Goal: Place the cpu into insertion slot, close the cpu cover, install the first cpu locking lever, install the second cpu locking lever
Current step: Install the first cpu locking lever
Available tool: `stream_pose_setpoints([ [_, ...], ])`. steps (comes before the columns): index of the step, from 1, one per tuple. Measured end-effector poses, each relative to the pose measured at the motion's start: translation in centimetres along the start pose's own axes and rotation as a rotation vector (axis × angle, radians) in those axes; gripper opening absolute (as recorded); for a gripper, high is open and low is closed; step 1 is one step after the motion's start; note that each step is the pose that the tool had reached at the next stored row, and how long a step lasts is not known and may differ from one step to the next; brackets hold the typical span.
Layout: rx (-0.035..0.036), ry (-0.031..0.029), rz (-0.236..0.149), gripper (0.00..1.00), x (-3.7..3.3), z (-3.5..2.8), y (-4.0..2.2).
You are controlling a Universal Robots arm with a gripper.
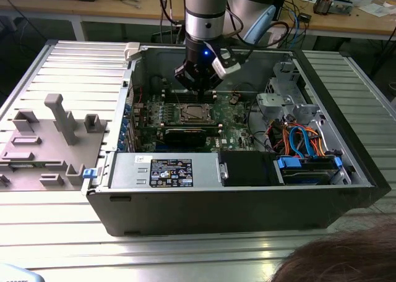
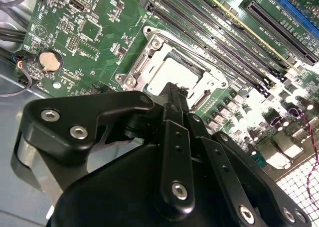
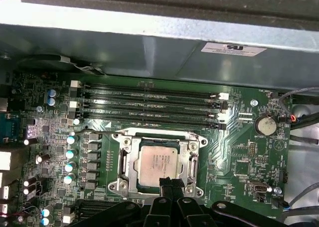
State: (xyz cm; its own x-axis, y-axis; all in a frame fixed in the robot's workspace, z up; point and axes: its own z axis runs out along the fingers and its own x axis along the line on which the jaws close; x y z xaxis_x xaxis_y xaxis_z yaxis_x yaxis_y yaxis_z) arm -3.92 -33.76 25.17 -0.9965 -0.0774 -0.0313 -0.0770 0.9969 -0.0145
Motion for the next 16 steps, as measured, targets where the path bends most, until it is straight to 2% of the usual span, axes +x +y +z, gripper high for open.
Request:
stream_pose_setpoints([
  [16, 0.0017, 0.0008, 0.054, 0.11, 0.00, 0.00, 0.00],
])
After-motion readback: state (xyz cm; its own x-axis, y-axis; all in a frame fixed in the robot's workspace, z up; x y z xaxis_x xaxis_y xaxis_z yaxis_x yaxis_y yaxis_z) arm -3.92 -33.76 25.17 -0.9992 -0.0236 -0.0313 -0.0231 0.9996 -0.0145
